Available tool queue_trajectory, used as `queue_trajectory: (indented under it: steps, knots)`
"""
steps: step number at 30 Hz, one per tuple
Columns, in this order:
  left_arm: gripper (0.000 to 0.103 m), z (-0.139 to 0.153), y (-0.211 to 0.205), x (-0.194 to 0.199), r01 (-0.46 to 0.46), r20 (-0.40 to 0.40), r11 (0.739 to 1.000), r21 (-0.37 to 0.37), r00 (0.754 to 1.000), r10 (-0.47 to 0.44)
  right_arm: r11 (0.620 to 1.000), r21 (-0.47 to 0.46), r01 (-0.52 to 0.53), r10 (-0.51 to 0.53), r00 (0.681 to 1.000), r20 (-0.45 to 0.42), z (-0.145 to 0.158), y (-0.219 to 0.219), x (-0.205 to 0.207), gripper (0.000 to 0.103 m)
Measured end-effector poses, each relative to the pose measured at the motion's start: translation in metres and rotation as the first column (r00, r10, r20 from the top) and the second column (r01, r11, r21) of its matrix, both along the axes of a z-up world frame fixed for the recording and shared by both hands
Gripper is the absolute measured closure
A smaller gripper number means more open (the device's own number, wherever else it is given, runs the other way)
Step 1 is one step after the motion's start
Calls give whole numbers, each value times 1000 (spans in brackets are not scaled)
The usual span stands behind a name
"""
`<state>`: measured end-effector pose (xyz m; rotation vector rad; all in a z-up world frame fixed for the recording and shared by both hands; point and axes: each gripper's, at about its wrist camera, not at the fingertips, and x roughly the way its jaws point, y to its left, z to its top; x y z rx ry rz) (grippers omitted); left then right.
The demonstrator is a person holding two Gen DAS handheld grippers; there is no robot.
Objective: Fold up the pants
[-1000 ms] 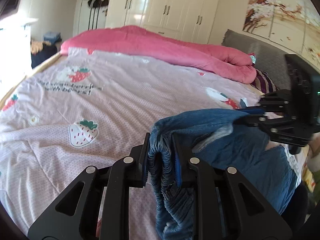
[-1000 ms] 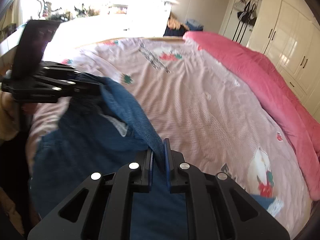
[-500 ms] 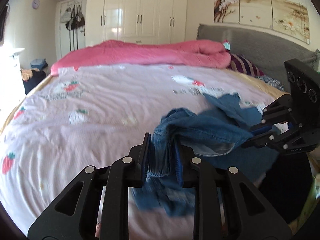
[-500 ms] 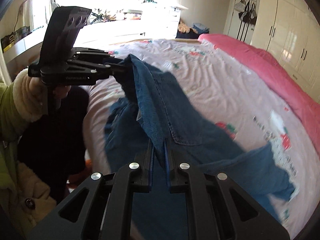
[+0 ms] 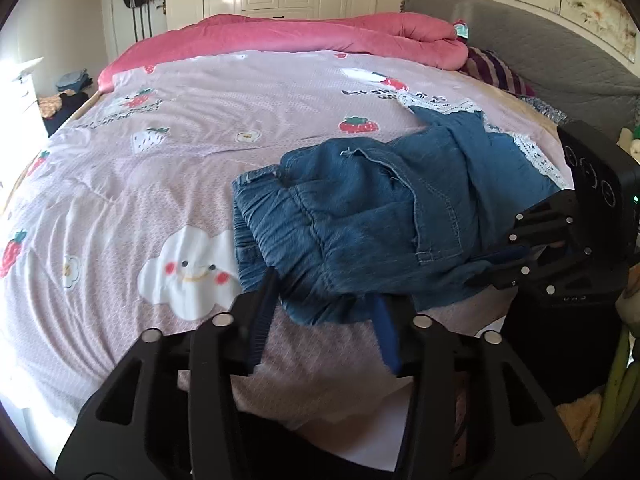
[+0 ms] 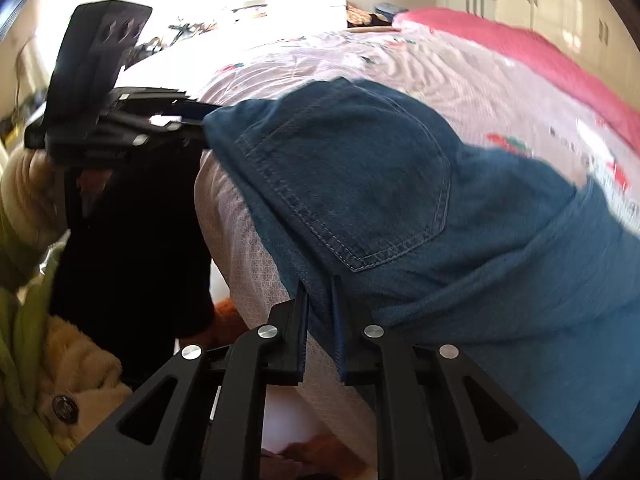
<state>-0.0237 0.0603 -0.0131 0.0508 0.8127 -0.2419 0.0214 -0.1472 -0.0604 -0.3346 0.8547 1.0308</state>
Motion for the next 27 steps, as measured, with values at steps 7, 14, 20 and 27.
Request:
queue_trajectory:
  steps: [7,14,20,27]
  knots:
    - [52,16,31,-12,-146,29,988,42,989,145,999,32,8,-8,1000,-6,0,2,-3,88]
    - [51,54,25,-10,-138,76,988,-74,987,144,998,55,11,-9,1000,-30,-5,4,-5,80]
    - [59,45,-45,34,43,41,989,-140,998,-37,996,73,45,-43,999,-27,9,-13,-5,79]
    - [80,-21,-76,53,53,-100,989,-138,993,-67,935,191,298,-305,952,10,45,-100,11,56]
